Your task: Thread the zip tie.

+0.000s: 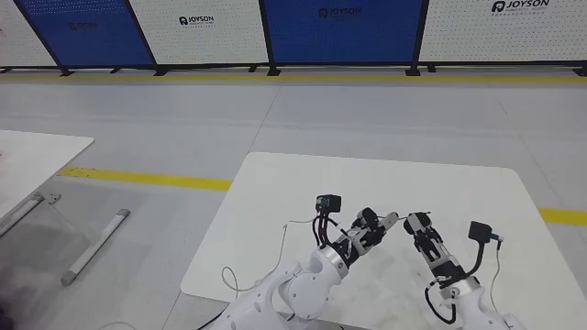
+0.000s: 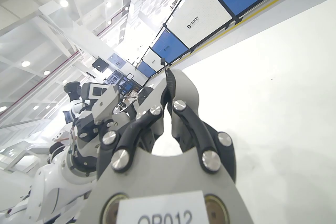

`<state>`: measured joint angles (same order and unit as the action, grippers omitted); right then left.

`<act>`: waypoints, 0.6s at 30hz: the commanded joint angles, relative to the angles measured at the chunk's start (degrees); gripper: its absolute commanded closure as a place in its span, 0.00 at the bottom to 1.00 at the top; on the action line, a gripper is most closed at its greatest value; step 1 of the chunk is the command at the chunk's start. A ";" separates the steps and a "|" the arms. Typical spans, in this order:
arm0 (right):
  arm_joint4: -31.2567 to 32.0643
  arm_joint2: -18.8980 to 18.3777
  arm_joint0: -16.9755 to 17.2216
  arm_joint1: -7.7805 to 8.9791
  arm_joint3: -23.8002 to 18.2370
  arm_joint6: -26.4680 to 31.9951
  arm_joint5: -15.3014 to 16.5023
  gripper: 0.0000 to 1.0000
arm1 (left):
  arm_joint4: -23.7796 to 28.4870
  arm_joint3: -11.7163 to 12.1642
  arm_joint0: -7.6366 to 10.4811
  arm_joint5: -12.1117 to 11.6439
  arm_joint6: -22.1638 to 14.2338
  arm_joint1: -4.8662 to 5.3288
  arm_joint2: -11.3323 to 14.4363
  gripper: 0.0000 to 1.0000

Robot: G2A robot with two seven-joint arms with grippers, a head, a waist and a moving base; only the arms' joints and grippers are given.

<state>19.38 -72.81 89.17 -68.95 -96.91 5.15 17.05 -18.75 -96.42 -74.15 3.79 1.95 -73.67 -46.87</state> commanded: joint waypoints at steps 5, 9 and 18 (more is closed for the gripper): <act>0.13 -0.16 0.19 -0.09 -0.20 -0.03 0.05 1.00 | -0.09 -0.06 -0.15 -0.14 -0.62 -0.19 -0.09 0.99; 0.05 -0.22 0.17 -0.16 -0.26 0.13 0.18 1.00 | 0.45 0.12 -0.02 -0.52 -0.68 -0.39 -0.25 1.00; 0.88 -0.05 -0.88 -0.17 -0.14 3.25 0.27 0.00 | 1.77 -0.07 -0.26 -0.83 -1.62 -0.69 -0.75 1.00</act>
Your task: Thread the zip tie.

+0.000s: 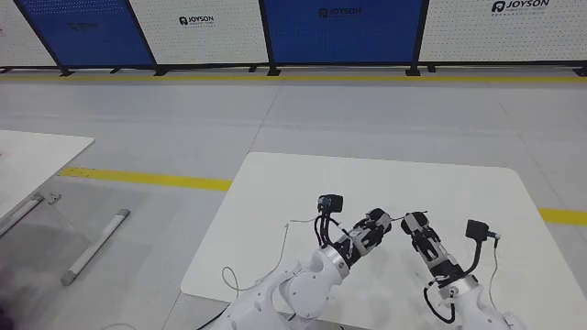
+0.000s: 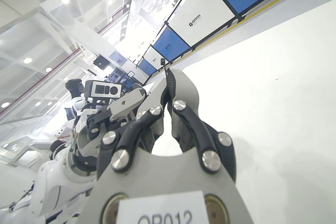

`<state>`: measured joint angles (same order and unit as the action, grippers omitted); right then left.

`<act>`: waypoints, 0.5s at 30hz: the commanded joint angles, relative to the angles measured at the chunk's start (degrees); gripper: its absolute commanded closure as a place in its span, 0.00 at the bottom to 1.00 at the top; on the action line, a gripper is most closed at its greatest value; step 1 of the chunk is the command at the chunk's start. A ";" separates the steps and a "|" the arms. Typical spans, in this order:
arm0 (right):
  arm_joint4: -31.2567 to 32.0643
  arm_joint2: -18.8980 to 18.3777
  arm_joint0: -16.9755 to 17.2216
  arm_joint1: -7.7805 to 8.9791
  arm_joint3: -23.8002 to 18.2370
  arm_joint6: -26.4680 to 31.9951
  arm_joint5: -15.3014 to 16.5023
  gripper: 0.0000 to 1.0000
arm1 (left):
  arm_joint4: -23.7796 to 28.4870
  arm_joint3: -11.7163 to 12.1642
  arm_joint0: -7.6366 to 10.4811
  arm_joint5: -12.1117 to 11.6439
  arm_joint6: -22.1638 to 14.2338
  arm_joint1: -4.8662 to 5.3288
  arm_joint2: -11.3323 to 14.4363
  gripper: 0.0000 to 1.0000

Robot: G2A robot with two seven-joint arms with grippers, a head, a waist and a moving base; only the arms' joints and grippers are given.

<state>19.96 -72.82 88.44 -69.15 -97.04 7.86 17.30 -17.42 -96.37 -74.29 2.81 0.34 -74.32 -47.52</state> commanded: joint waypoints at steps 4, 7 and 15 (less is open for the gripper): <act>0.67 -0.43 -0.09 0.09 -0.07 0.97 1.00 0.00 | 7.56 -1.81 -0.99 1.67 0.50 -0.42 -1.71 1.00; 1.33 -1.60 0.42 0.23 0.50 0.28 1.67 0.00 | 12.55 -3.64 -1.58 2.60 2.35 -0.64 -3.74 1.00; 1.37 -1.94 0.66 0.26 0.72 -0.63 2.18 0.00 | 16.07 -5.29 -2.63 2.23 2.86 -0.81 -5.24 1.00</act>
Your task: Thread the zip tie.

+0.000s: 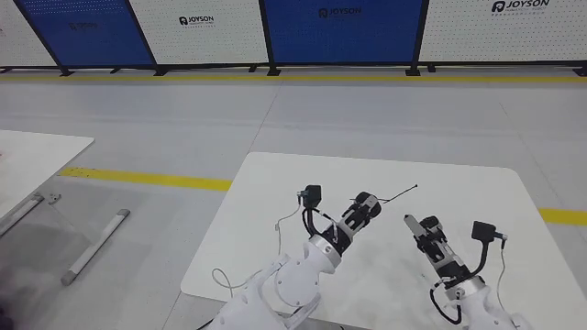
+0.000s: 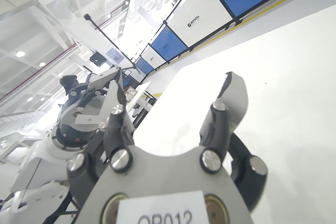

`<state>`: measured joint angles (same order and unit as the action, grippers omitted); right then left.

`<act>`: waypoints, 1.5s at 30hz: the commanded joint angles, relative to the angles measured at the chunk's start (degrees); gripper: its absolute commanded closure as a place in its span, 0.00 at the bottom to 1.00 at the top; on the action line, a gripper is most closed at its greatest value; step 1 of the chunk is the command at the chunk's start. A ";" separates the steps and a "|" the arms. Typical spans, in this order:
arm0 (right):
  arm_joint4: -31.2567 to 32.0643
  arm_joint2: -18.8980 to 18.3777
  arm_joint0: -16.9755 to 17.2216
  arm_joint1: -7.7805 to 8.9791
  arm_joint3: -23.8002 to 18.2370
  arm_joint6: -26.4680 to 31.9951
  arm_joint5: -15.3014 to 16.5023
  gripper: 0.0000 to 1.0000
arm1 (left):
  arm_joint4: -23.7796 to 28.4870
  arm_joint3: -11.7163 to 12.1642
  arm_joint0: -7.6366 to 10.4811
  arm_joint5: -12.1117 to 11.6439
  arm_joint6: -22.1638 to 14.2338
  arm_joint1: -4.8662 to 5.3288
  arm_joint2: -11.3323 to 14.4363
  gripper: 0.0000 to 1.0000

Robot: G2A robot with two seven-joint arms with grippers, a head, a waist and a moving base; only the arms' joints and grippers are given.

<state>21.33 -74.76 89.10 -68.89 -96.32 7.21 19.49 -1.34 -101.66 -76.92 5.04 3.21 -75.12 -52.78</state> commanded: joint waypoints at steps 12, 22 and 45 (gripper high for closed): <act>17.11 1.70 -2.17 0.31 -0.02 2.82 -6.15 0.00 | 0.64 -1.56 -1.03 0.24 0.64 -0.18 -0.14 1.00; 17.10 2.80 -2.55 0.12 0.09 2.33 -5.24 0.00 | 0.70 -2.00 -1.24 0.35 0.32 -0.27 0.12 1.00; 18.16 3.86 -3.15 -0.22 0.13 -1.10 -0.47 0.64 | -0.56 -0.77 -0.88 0.81 -0.72 -1.14 1.91 1.00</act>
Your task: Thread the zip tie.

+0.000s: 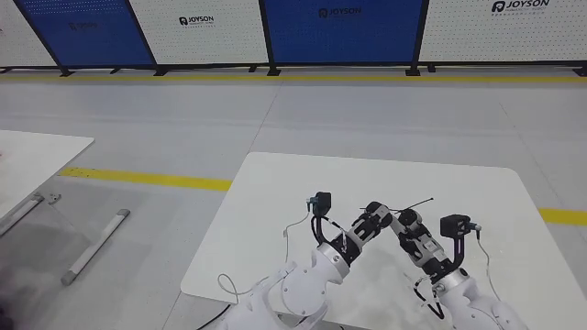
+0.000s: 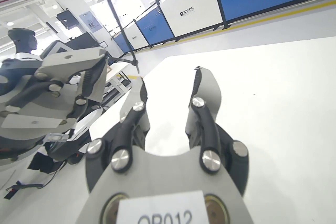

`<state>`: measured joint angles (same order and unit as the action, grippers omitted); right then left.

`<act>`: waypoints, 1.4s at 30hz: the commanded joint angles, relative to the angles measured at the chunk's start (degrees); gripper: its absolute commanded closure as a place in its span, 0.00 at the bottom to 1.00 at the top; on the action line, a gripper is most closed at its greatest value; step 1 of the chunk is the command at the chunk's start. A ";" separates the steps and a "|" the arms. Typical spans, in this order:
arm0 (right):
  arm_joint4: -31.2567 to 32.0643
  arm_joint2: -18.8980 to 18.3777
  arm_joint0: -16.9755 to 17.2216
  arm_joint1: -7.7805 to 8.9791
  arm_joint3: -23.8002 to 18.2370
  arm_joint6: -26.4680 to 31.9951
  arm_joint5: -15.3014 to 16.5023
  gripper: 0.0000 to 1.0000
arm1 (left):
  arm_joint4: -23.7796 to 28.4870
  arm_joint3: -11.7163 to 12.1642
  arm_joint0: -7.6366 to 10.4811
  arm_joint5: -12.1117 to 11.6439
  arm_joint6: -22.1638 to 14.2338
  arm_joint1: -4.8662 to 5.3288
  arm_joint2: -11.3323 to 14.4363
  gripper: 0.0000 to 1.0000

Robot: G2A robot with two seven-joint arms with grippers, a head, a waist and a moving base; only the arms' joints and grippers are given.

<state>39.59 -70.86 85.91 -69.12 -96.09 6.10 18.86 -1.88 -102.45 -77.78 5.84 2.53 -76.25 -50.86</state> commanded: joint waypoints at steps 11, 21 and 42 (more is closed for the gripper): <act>-0.30 -0.65 0.58 0.01 -1.76 -0.32 0.31 0.67 | -1.07 0.26 -0.48 0.04 -1.03 -0.14 0.17 1.00; -0.21 0.04 -0.39 -0.17 -1.30 1.04 -0.51 0.93 | -1.78 -0.31 -0.97 -0.04 -1.58 -0.19 -0.04 1.00; -0.41 0.22 -0.95 -0.22 0.33 2.72 0.36 0.91 | -1.92 -0.06 -1.21 -1.31 -0.44 -0.64 -0.25 1.00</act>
<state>39.42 -70.58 84.96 -69.34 -95.86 8.86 18.99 -3.65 -102.54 -78.97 4.39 1.92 -76.88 -51.08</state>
